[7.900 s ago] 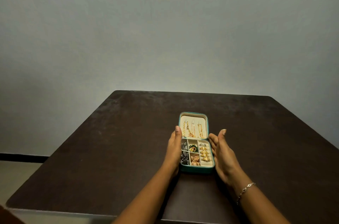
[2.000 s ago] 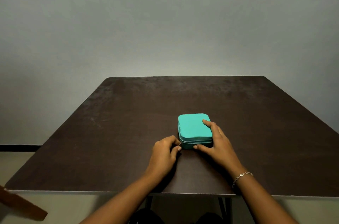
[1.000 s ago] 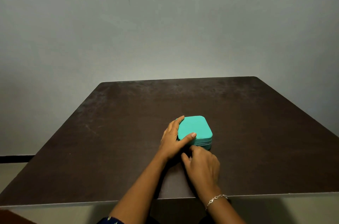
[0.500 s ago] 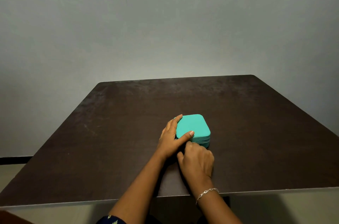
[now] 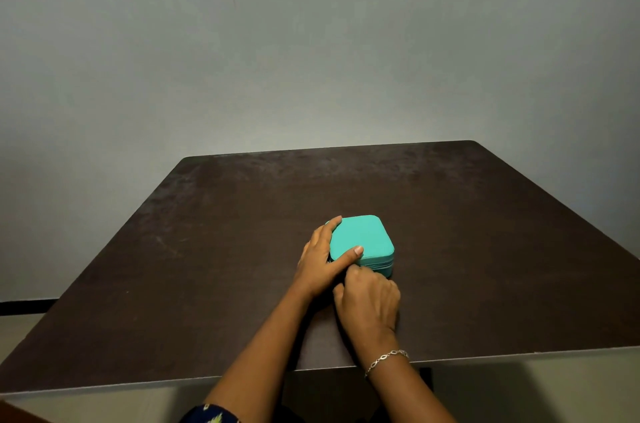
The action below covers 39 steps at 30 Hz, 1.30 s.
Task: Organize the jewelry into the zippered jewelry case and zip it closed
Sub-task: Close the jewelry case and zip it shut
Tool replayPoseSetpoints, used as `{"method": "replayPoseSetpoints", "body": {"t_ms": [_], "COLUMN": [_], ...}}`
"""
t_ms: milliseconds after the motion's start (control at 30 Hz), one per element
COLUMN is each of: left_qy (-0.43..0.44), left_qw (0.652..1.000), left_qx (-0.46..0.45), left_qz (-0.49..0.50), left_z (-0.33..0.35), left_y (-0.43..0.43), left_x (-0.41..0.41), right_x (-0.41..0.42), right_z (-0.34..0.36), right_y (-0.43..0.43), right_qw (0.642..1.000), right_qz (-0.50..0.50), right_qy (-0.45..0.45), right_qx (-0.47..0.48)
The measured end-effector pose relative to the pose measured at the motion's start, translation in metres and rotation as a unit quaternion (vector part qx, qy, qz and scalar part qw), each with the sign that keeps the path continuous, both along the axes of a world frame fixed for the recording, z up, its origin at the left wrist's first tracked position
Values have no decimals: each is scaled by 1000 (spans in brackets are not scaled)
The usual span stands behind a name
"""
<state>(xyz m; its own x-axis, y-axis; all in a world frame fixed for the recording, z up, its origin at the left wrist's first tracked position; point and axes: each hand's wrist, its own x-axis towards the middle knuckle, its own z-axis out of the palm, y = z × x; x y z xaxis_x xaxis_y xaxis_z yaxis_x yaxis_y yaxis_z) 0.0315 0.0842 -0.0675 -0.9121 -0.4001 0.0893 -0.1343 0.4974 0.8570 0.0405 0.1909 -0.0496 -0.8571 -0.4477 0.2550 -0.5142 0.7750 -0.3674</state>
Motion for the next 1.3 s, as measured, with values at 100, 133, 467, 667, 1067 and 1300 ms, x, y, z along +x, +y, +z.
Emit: {"method": "replayPoseSetpoints", "body": {"t_ms": [100, 133, 467, 667, 1067, 1300], "left_qy": [2, 4, 21, 24, 9, 10], "left_qw": [1000, 1000, 1000, 1000, 1000, 1000], "left_qx": [4, 5, 5, 2, -12, -16], "left_qz": [0, 0, 5, 8, 1, -3], "left_z": [-1, -1, -4, -3, -2, 1], "left_y": [0, 1, 2, -1, -1, 0], "left_x": [0, 1, 2, 2, 2, 4], "right_x": [-1, -2, -16, -32, -60, -78], "right_z": [-1, -2, -17, -22, -12, -10], "right_y": [4, 6, 32, 51, 69, 61], "right_qw": [1000, 1000, 993, 991, 990, 989], "right_qz": [0, -3, -8, -55, -105, -111], "right_qy": [-7, -12, 1, 26, 51, 56], "right_qx": [-13, -21, -116, -117, -74, -78]}}
